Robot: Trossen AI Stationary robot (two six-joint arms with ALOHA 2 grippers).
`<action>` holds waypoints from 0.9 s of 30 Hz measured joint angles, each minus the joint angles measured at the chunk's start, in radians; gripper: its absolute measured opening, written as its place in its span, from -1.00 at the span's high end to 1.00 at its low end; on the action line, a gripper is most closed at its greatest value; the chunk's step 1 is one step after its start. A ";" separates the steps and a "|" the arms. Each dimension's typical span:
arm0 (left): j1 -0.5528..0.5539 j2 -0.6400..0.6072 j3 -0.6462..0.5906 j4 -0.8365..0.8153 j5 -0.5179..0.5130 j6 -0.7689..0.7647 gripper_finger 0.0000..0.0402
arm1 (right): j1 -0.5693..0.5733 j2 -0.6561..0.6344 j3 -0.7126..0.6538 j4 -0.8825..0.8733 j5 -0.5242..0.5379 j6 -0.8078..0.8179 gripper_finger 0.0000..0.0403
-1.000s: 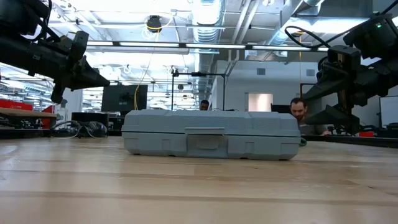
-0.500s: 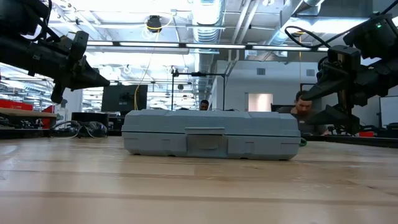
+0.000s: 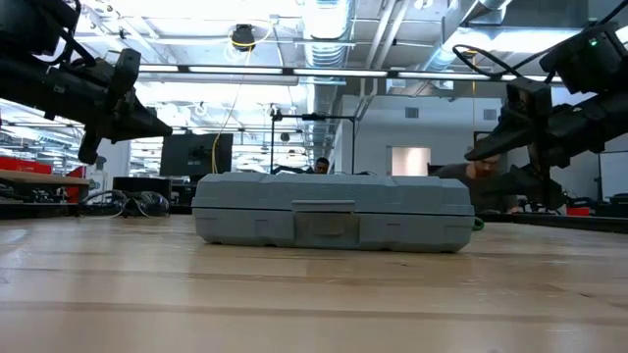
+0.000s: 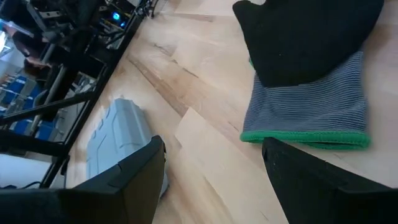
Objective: Prefit tool cases
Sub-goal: Open the gray prefit tool case
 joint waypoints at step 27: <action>0.000 0.000 0.000 0.003 0.306 -0.098 1.00 | -0.032 0.000 -0.001 0.234 0.007 0.213 -0.36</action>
